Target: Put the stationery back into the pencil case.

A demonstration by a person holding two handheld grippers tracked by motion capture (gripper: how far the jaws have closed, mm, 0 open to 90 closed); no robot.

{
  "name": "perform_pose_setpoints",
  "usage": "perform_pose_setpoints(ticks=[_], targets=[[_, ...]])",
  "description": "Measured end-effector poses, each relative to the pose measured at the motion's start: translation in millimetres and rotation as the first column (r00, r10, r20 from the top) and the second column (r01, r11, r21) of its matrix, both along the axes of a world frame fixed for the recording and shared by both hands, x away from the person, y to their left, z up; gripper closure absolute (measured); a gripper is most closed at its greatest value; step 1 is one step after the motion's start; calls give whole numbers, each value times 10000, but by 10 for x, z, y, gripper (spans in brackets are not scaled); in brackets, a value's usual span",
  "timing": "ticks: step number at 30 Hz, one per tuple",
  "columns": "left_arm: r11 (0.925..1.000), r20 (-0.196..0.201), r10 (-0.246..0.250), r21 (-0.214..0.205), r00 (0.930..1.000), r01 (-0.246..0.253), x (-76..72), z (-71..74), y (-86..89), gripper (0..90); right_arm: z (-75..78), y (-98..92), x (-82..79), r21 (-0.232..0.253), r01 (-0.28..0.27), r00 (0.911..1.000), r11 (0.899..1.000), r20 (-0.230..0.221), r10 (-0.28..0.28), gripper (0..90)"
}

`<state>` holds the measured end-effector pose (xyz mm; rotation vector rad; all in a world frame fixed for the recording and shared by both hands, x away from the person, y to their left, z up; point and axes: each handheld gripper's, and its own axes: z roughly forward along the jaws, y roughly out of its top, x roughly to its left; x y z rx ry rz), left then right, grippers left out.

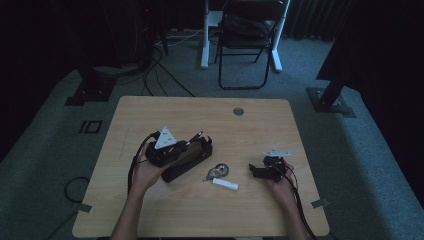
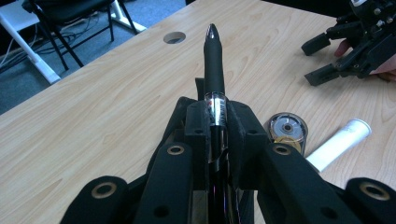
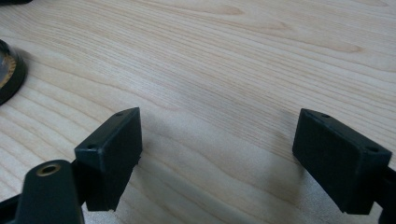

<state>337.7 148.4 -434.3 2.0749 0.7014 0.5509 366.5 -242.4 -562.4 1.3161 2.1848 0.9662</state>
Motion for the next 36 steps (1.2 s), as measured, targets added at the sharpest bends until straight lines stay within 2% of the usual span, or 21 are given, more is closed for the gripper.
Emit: perform_pose_setpoints(ticks=[20,36], targets=[[9999,-45,105,92,9999,-104,72,-59,-22,795,0,0,0,0,0,10000,10000,1,0,158],[9997,-232,180,187,9996,-175,160,-138,-51,795,0,1,0,10,7,10000,10000,1,-7,158]])
